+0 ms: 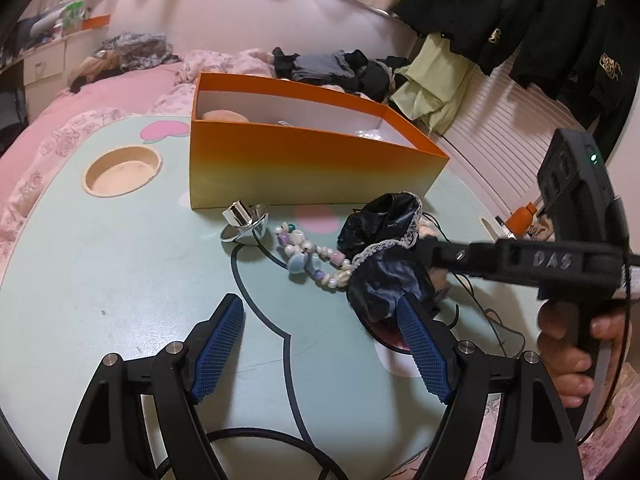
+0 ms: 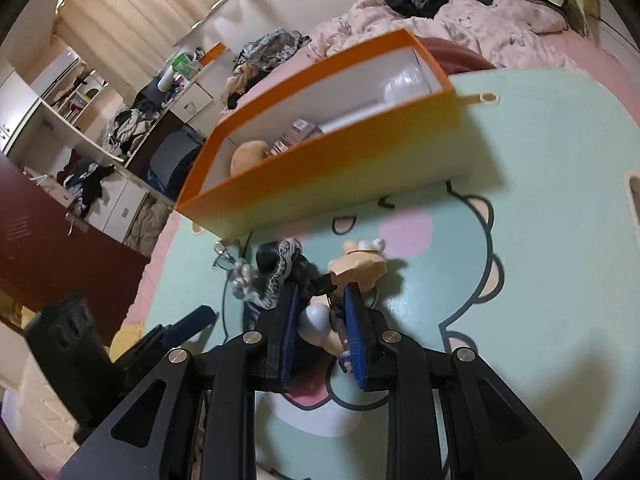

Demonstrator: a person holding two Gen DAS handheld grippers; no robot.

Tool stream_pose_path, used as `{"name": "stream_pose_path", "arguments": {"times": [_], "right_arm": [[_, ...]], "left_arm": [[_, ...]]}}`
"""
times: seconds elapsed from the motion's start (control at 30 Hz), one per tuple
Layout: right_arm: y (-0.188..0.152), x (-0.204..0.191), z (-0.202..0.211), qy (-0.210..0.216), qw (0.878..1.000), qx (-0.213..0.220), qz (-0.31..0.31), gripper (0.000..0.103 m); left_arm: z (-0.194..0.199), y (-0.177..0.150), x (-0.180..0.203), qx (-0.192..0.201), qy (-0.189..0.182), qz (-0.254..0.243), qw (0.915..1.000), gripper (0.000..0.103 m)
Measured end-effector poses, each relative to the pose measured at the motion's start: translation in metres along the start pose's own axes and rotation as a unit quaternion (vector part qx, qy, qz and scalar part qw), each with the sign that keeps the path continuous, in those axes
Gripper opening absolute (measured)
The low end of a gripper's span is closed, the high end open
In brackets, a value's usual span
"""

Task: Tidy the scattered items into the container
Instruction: 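Carry the figurine out and stand it on the table, right gripper, then grasp the brown carton from the box with the left gripper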

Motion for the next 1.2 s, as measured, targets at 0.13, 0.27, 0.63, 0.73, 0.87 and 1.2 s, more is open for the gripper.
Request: {"name": "stream_pose_path", "arguments": {"times": [0.13, 0.27, 0.63, 0.73, 0.87, 1.2], "right_arm": [[0.0, 0.004, 0.0, 0.009, 1.0, 0.001, -0.019, 0.029], [0.002, 0.01, 0.013, -0.008, 0.999, 0.018, -0.04, 0.03], [-0.005, -0.004, 0.053, -0.025, 0.996, 0.083, -0.012, 0.03], [-0.006, -0.004, 0.052, -0.022, 0.996, 0.081, -0.006, 0.03], [-0.007, -0.004, 0.048, -0.013, 0.997, 0.073, -0.003, 0.03], [-0.009, 0.007, 0.049, 0.001, 0.997, 0.07, -0.015, 0.03]], "left_arm": [[0.003, 0.0, -0.001, 0.006, -0.002, 0.007, 1.0, 0.079], [0.024, 0.005, -0.003, 0.044, -0.003, 0.009, 0.999, 0.079], [0.046, 0.142, 0.023, 0.008, 0.105, -0.11, 0.9883, 0.071], [0.009, 0.187, 0.026, -0.067, 0.124, -0.149, 0.9787, 0.062], [-0.048, 0.213, 0.017, -0.151, 0.141, -0.16, 0.9652, 0.06], [-0.112, 0.21, 0.001, -0.237, 0.135, -0.119, 0.9545, 0.06]]}}
Point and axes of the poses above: each gripper's, at about its wrist camera, not at the fingertips, and z roughly against the way its jaws point, x to its right, y to its top, the point moved 1 cm from there along -z, roughly the way its jaws point, and after that the axes turned 12 degrees about -x, right-handed, at the moved point
